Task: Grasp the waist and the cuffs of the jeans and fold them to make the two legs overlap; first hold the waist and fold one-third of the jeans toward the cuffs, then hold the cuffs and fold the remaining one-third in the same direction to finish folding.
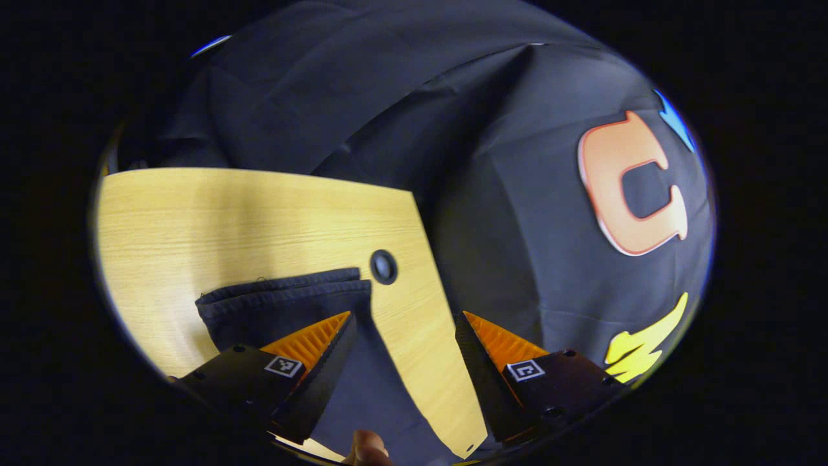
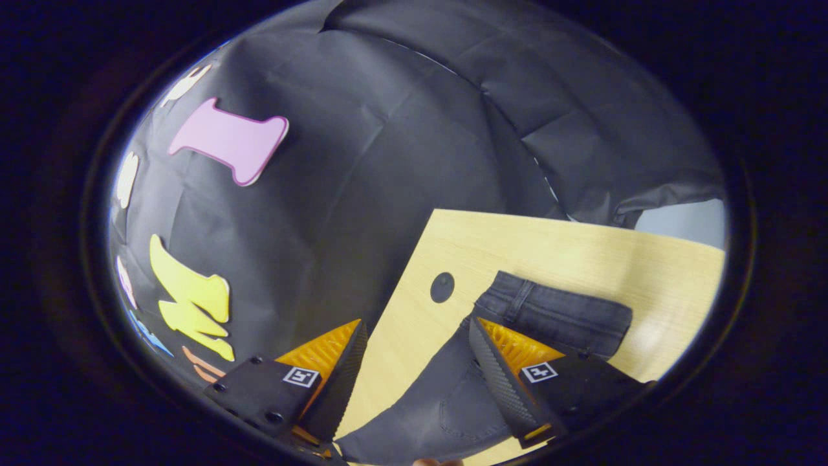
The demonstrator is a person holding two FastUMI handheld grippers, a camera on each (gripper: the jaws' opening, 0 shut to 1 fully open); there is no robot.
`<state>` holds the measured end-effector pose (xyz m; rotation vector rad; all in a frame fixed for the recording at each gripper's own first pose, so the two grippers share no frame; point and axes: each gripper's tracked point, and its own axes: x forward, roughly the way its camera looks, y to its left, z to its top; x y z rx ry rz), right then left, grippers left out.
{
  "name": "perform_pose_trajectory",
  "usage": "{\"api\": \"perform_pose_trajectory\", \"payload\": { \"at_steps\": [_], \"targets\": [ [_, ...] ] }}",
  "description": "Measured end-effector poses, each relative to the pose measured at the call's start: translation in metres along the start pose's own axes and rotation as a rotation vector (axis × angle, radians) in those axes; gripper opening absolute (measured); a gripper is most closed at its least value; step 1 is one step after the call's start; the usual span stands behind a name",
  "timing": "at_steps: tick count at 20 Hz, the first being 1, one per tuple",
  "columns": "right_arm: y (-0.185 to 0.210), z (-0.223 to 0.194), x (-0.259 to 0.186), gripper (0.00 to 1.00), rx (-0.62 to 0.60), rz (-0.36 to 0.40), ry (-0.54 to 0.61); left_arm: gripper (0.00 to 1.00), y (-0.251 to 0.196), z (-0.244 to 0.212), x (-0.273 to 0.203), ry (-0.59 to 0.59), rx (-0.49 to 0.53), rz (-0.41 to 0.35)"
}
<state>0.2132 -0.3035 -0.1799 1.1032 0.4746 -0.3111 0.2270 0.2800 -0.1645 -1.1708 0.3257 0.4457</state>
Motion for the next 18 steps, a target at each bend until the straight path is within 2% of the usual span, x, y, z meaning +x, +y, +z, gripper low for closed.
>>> {"api": "perform_pose_trajectory", "payload": {
  "at_steps": [3, 5, 10, 18],
  "targets": [
    [-0.019, 0.009, -0.028, 0.97, -0.001, -0.029, -0.026, 0.99, -0.033, 0.017, -0.036, -0.133, 0.139, -0.112],
    [-0.033, 0.011, -0.040, 0.98, 0.024, -0.051, -0.035, 0.99, -0.054, 0.017, -0.054, -0.169, 0.208, -0.161],
    [-0.081, 0.000, -0.066, 0.97, 0.069, -0.124, -0.018, 0.99, -0.068, -0.002, -0.106, -0.175, 0.371, -0.174],
    [-0.107, -0.040, -0.064, 0.98, 0.145, -0.156, 0.080, 0.98, -0.081, -0.045, -0.182, -0.275, 0.780, -0.255]
  ]
}}
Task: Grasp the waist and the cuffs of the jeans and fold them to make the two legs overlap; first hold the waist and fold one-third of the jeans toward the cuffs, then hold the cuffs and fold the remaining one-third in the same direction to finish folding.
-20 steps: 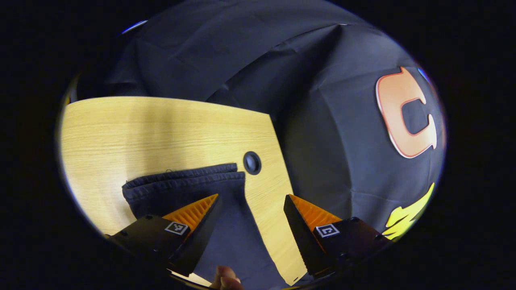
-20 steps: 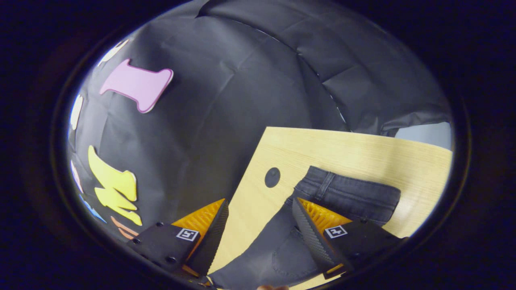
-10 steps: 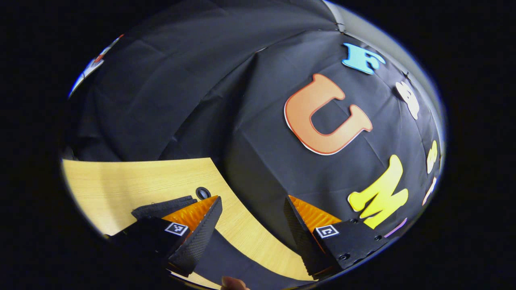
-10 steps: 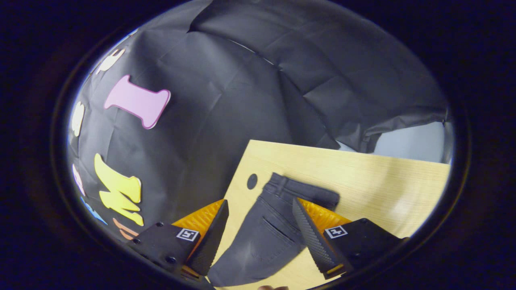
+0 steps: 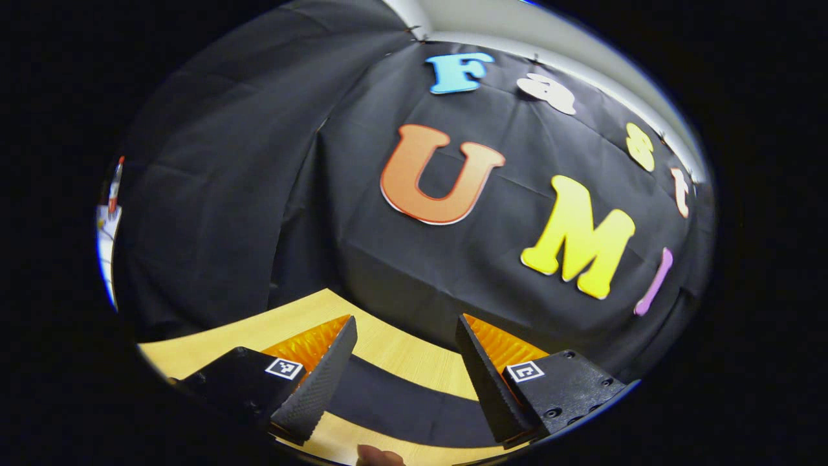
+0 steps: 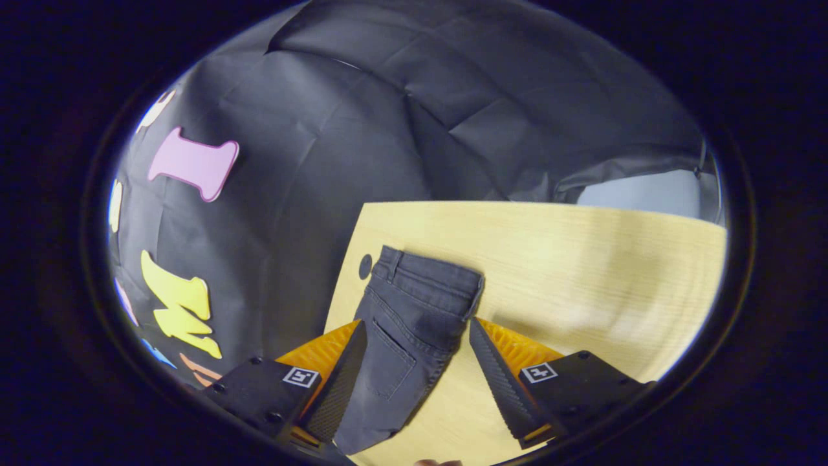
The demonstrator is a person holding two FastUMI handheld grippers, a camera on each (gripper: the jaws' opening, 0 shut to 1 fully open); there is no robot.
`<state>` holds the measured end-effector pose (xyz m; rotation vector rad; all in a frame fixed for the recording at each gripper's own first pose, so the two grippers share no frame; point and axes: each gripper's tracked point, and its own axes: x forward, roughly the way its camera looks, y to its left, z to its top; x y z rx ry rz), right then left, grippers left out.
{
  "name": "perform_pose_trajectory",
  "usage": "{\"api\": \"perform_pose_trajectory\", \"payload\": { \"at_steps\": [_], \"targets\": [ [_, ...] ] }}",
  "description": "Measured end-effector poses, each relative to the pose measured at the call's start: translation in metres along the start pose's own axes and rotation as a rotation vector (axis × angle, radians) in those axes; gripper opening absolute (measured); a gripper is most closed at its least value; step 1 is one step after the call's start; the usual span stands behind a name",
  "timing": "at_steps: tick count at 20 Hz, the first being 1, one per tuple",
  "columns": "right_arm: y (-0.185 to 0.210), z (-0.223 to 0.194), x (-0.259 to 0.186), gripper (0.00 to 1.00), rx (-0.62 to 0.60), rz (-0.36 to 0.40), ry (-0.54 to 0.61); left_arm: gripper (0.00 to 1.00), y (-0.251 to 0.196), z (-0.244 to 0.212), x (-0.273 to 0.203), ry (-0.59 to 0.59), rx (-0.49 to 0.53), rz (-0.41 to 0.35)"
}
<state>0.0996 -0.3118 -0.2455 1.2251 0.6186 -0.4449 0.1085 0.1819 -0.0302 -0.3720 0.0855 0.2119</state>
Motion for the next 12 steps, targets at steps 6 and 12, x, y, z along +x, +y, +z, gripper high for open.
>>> {"api": "perform_pose_trajectory", "payload": {
  "at_steps": [6, 12],
  "targets": [
    [-0.013, -0.005, 0.018, 0.98, 0.050, -0.030, 0.024, 0.98, -0.044, -0.015, -0.036, 0.058, 0.093, -0.131],
    [-0.003, 0.000, 0.040, 0.88, 0.157, 0.008, 0.025, 0.98, -0.073, -0.021, -0.054, 0.083, 0.154, -0.211]
  ]
}}
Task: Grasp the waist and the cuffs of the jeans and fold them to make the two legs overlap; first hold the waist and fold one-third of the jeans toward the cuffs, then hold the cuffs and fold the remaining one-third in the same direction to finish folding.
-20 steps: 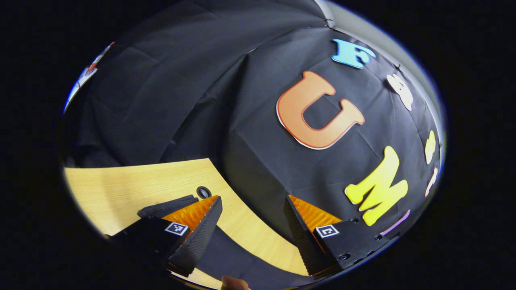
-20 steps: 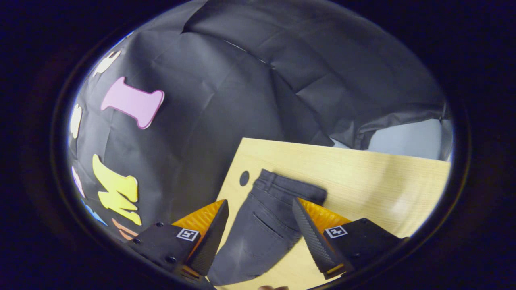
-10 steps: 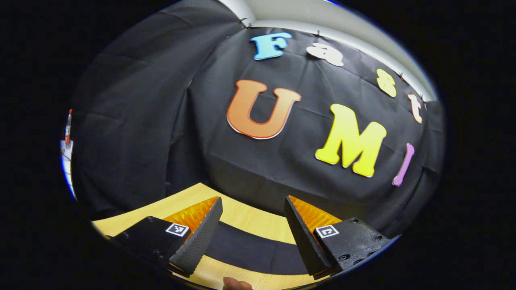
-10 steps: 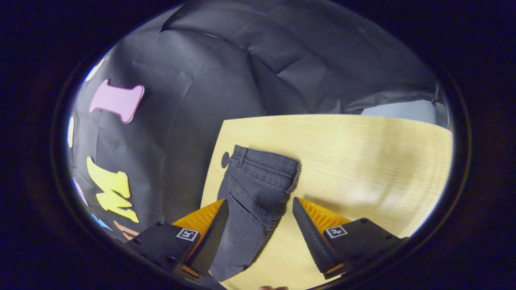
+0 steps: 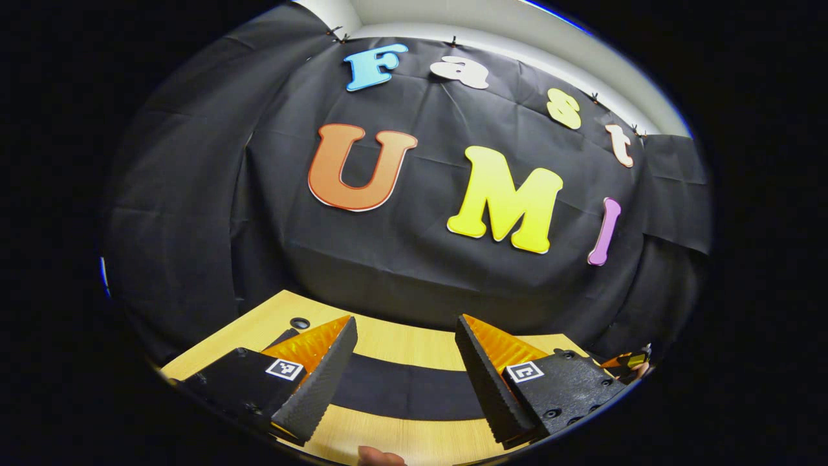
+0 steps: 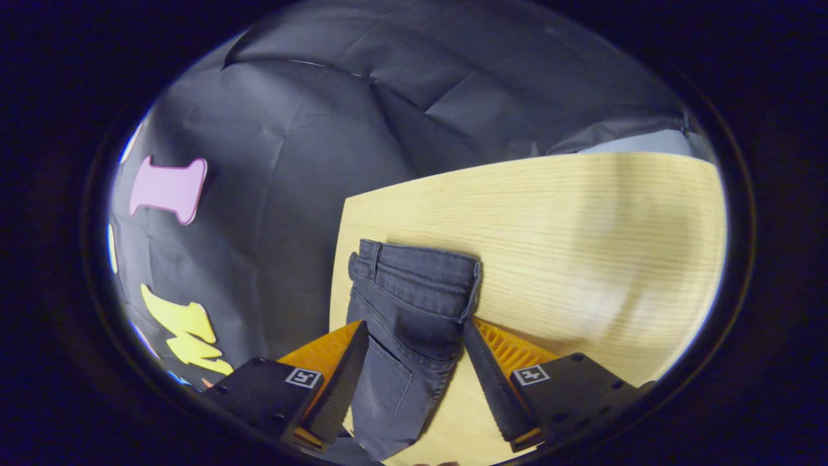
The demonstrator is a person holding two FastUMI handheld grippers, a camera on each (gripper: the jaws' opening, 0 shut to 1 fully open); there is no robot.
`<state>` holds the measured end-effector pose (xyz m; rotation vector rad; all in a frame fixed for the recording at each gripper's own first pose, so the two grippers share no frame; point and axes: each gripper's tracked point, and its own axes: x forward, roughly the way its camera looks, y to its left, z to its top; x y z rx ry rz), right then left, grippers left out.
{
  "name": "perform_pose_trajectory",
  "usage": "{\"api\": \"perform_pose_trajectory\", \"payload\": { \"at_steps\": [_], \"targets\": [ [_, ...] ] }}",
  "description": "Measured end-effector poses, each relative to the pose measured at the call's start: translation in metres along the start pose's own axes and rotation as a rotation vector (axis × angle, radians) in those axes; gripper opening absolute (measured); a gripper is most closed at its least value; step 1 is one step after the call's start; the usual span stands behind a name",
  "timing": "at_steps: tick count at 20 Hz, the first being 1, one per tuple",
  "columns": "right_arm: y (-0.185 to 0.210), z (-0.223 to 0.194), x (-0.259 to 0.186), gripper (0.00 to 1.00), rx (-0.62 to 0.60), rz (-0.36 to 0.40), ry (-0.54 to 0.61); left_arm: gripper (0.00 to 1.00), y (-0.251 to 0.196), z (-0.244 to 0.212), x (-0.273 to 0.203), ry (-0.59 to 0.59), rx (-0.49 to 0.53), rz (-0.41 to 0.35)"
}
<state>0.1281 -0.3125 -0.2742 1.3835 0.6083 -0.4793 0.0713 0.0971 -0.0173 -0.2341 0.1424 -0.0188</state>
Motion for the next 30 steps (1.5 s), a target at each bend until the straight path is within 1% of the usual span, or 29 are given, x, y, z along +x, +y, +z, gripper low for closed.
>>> {"api": "perform_pose_trajectory", "payload": {
  "at_steps": [1, 2, 3, 4, 6, 7, 8, 9, 11, 12, 13, 14, 15, 16, 20, 21, 22, 23, 24, 25, 26, 28, 29, 30],
  "targets": [
    [0.000, -0.001, 0.005, 0.88, 0.016, 0.005, 0.000, 0.98, -0.003, -0.002, -0.002, 0.008, 0.004, -0.007],
    [0.003, -0.002, 0.009, 0.75, 0.036, 0.018, 0.002, 0.98, -0.008, -0.005, -0.002, 0.015, 0.000, -0.012],
    [0.002, 0.000, 0.012, 0.72, 0.054, 0.020, -0.005, 0.98, -0.013, -0.008, -0.004, 0.027, -0.006, -0.018],
    [-0.005, 0.001, 0.013, 0.69, 0.062, 0.000, -0.009, 0.98, -0.014, -0.011, -0.005, 0.035, -0.010, -0.021],
    [-0.006, 0.001, 0.018, 0.54, 0.089, 0.017, -0.011, 0.98, -0.016, -0.015, -0.008, 0.047, -0.007, -0.023],
    [-0.010, 0.002, 0.018, 0.46, 0.086, 0.010, -0.014, 0.98, -0.017, -0.017, -0.009, 0.052, -0.005, -0.023],
    [-0.008, 0.002, 0.017, 0.28, 0.082, 0.019, -0.017, 0.98, -0.016, -0.020, -0.010, 0.062, -0.008, -0.021],
    [-0.009, 0.002, 0.017, 0.28, 0.061, 0.015, -0.030, 0.98, -0.016, -0.023, -0.011, 0.070, -0.014, -0.020],
    [-0.013, 0.002, 0.018, 0.28, 0.000, -0.023, -0.059, 0.98, -0.015, -0.025, -0.010, 0.082, -0.023, -0.015],
    [-0.011, 0.000, 0.016, 0.12, -0.037, -0.040, -0.067, 0.98, -0.014, -0.027, -0.011, 0.085, -0.027, -0.012],
    [-0.010, 0.001, 0.015, 0.17, -0.067, -0.049, -0.079, 0.98, -0.012, -0.027, -0.012, 0.087, -0.031, -0.007],
    [-0.008, 0.002, 0.013, 0.12, -0.083, -0.054, -0.088, 0.98, -0.009, -0.026, -0.014, 0.086, -0.036, -0.003],
    [-0.005, 0.000, 0.013, 0.17, -0.106, -0.058, -0.098, 0.98, -0.006, -0.026, -0.015, 0.087, -0.037, 0.001],
    [-0.001, -0.001, 0.010, 0.17, -0.148, -0.064, -0.112, 0.98, -0.003, -0.027, -0.015, 0.088, -0.038, 0.007],
    [0.029, -0.007, -0.001, 0.17, -0.420, -0.092, -0.165, 0.98, 0.006, -0.030, -0.020, 0.092, -0.053, 0.017],
    [0.039, -0.010, -0.004, 0.12, -0.486, -0.092, -0.179, 0.98, 0.008, -0.030, -0.022, 0.091, -0.055, 0.016],
    [0.047, -0.014, -0.009, 0.16, -0.550, -0.097, -0.188, 0.98, 0.008, -0.030, -0.023, 0.091, -0.059, 0.016],
    [0.056, -0.018, -0.016, 0.17, -0.618, -0.095, -0.200, 0.98, 0.011, -0.032, -0.023, 0.094, -0.066, 0.014],
    [0.069, -0.023, -0.022, 0.17, -0.687, -0.090, -0.213, 0.98, 0.011, -0.033, -0.023, 0.097, -0.076, 0.012],
    [0.081, -0.030, -0.028, 0.12, -0.753, -0.080, -0.225, 0.98, 0.012, -0.033, -0.024, 0.097, -0.081, 0.011],
    [0.094, -0.039, -0.033, 0.21, -0.820, -0.069, -0.233, 0.98, 0.014, -0.033, -0.026, 0.096, -0.084, 0.010],
    [0.115, -0.057, -0.045, 0.21, -0.952, -0.048, -0.247, 0.98, 0.018, -0.033, -0.028, 0.094, -0.088, 0.009],
    [0.124, -0.069, -0.052, 0.16, -1.013, -0.034, -0.254, 0.98, 0.021, -0.034, -0.030, 0.096, -0.091, 0.010],
    [0.133, -0.082, -0.059, 0.16, -1.074, -0.020, -0.258, 0.98, 0.023, -0.034, -0.030, 0.095, -0.093, 0.012]
  ]
}}
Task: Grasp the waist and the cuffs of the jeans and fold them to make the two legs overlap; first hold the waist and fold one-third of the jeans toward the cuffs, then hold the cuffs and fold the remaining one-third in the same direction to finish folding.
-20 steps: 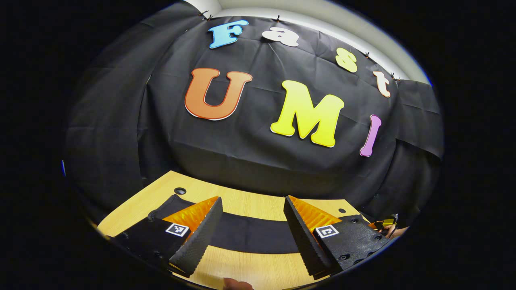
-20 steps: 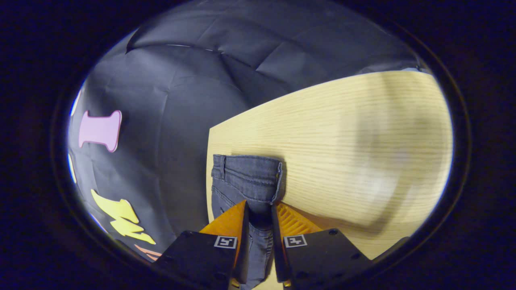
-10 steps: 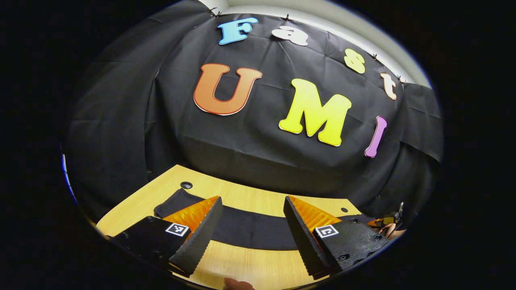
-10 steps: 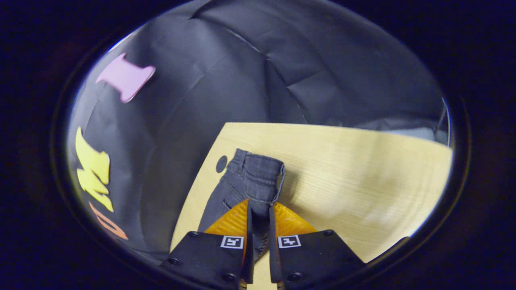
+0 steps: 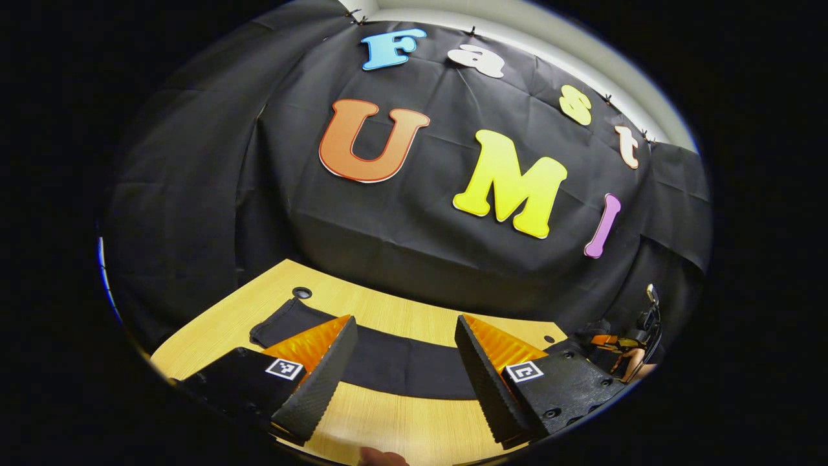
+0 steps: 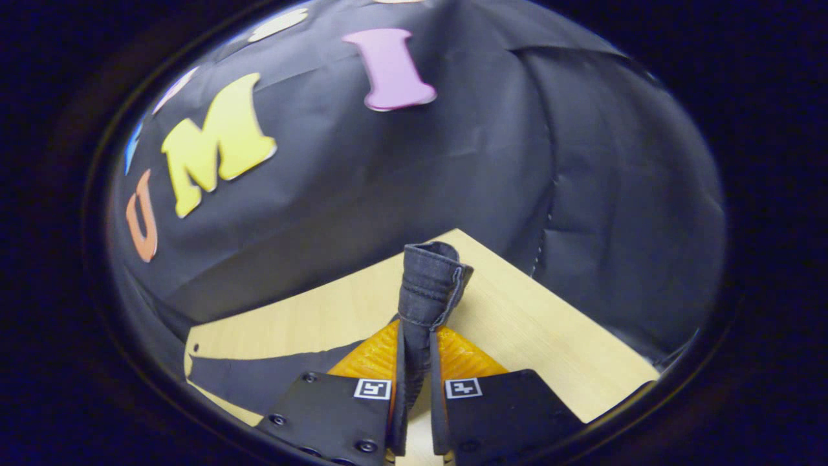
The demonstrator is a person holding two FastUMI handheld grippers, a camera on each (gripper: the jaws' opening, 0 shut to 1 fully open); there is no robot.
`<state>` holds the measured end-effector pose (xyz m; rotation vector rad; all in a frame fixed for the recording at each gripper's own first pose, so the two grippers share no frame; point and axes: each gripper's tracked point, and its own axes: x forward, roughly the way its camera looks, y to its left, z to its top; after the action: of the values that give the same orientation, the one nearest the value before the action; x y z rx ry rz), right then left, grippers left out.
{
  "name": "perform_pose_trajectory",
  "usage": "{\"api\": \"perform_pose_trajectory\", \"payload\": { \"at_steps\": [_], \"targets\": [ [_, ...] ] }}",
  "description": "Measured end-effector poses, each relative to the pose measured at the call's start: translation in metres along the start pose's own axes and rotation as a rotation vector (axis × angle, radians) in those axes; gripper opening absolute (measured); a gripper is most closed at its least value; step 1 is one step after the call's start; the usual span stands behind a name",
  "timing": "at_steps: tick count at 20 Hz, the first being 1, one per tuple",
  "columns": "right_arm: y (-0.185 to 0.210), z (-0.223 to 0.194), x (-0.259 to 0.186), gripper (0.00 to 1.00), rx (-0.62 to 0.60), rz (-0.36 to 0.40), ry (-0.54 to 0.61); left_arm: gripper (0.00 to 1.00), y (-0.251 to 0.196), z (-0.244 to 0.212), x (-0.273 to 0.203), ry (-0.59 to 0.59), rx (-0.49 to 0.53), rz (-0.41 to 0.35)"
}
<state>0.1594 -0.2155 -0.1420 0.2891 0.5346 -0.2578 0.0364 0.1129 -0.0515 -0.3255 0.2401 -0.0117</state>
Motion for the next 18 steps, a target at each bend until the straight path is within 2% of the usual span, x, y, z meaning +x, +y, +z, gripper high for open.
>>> {"api": "perform_pose_trajectory", "payload": {
  "at_steps": [4, 6, 7, 8, 9, 13, 18],
  "targets": [
    [0.058, 0.007, -0.029, 0.16, -0.211, 0.050, -0.058, 0.98, 0.016, -0.002, -0.006, 0.006, -0.015, 0.013],
    [0.090, 0.004, -0.043, 0.16, -0.257, 0.095, -0.081, 0.98, 0.028, -0.007, -0.010, 0.014, -0.020, 0.029],
    [0.103, 0.005, -0.051, 0.12, -0.277, 0.109, -0.090, 0.98, 0.030, -0.009, -0.012, 0.017, -0.025, 0.029],
    [0.114, 0.003, -0.059, 0.16, -0.296, 0.123, -0.097, 0.98, 0.033, -0.011, -0.015, 0.018, -0.023, 0.033],
    [0.127, 0.000, -0.064, 0.15, -0.312, 0.137, -0.104, 0.98, 0.040, -0.012, -0.018, 0.017, -0.015, 0.041],
    [0.176, -0.018, -0.068, 0.15, -0.382, 0.185, -0.121, 0.98, 0.054, -0.008, -0.028, 0.000, 0.046, 0.054],
    [0.233, -0.057, -0.067, 0.16, -0.406, 0.248, -0.095, 0.98, 0.055, 0.010, -0.043, -0.066, 0.204, 0.030]
  ]
}}
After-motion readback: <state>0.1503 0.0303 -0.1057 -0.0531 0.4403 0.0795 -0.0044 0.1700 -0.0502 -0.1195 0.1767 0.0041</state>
